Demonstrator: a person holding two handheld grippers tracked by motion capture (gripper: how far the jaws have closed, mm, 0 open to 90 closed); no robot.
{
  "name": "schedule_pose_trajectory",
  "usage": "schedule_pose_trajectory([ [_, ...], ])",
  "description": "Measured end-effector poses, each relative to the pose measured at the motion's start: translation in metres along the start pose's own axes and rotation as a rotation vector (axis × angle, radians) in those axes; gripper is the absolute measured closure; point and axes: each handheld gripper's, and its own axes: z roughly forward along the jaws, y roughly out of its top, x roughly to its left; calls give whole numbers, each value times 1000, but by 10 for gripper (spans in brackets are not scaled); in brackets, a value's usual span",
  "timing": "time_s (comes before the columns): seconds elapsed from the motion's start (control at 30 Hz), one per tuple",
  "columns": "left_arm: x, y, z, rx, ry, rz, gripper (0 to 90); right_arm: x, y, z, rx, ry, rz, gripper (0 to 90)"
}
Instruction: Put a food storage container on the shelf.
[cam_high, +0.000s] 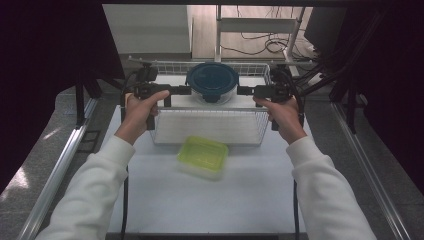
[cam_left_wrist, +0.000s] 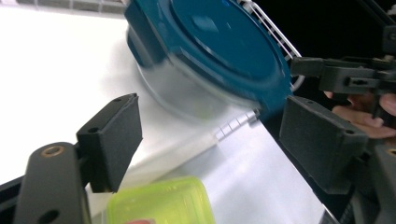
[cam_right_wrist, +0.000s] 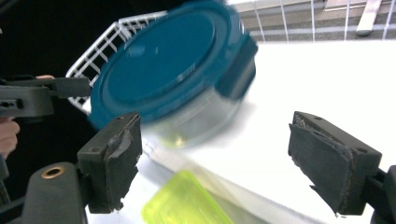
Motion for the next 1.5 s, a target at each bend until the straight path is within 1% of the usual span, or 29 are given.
schedule_pose_trajectory([
  [0.03, -1, -5, -2, -1, -7, 2, 224, 1, -4, -2, 3, -1, -14, 190],
  [0.07, -2, -13, -6, 7, -18, 9, 238, 2, -12, -6, 15, -6, -39, 204],
  [0.1, -2, -13, -6, 7, -18, 9, 241, 2, -12, -6, 15, -6, -39, 204],
  [0.17, -3, -23, -8, 24, -14, 24, 247, 4, -19, -9, 26, -5, -59, 219],
  [0.2, -3, -32, -9, 39, -19, 26, 251, 5, -27, -11, 42, 2, -69, 229],
  [0.23, -3, -32, -9, 39, -19, 26, 254, 5, -27, -11, 42, 2, -69, 229],
  [0.27, -2, -42, -11, 55, -16, 29, 256, 5, -35, -12, 56, 3, -76, 238],
  [0.3, -2, -42, -11, 55, -16, 29, 259, 5, -35, -12, 56, 3, -76, 238],
  [0.37, 0, -52, -12, 74, -8, 33, 261, 4, -43, -13, 73, 10, -81, 247],
  [0.4, 2, -63, -13, 91, 1, 38, 266, 2, -51, -14, 86, 22, -77, 255],
  [0.43, 2, -63, -13, 91, 1, 38, 266, 2, -51, -14, 86, 22, -77, 255],
  [0.5, 5, -74, -13, 112, 9, 46, 267, 0, -59, -15, 99, 35, -75, 260],
  [0.57, 6, -85, -13, 132, 17, 57, 267, -2, -73, -17, 111, 38, -77, 261],
  [0.6, 7, -90, -13, 143, 27, 68, 267, -2, -73, -17, 111, 38, -77, 261],
  [0.63, 8, -94, -14, 151, 32, 76, 268, -3, -77, -17, 113, 39, -79, 261],
  [0.67, 9, -104, -15, 163, 30, 75, 272, -4, -87, -18, 118, 42, -76, 261],
  [0.7, 9, -104, -15, 163, 30, 75, 272, -4, -87, -18, 118, 42, -76, 261],
  [0.73, 10, -108, -16, 168, 30, 77, 273, -5, -96, -19, 128, 45, -72, 261],
  [0.77, 10, -113, -16, 170, 32, 79, 273, -5, -96, -19, 128, 45, -72, 261],
  [0.8, 12, -123, -17, 179, 37, 81, 273, -6, -105, -20, 134, 45, -75, 261],
  [0.83, 12, -123, -17, 179, 37, 81, 273, -6, -105, -20, 134, 45, -75, 261],
  [0.87, 13, -132, -17, 190, 47, 83, 273, -7, -114, -20, 146, 50, -79, 261],
  [0.9, 13, -132, -17, 190, 47, 83, 274, -7, -114, -20, 146, 50, -79, 261],
  [1.1, 15, -156, -15, 232, 78, 102, 274, -7, -140, -18, 186, 25, -96, 261],
  [1.17, 15, -162, -13, 240, 94, 107, 274, -7, -143, -18, 192, 25, -101, 261],
  [1.23, 16, -167, -12, 246, 86, 103, 275, -8, -150, -16, 198, 22, -105, 262],
  [1.3, 16, -173, -10, 255, 90, 103, 274, -9, -154, -15, 204, 20, -105, 262],
  [1.33, 18, -177, -7, 267, 93, 101, 274, -10, -158, -14, 223, 12, -110, 262],
  [1.5, 21, -183, -4, 279, 111, 94, 275, -10, -166, -10, 250, 6, -124, 262],
])
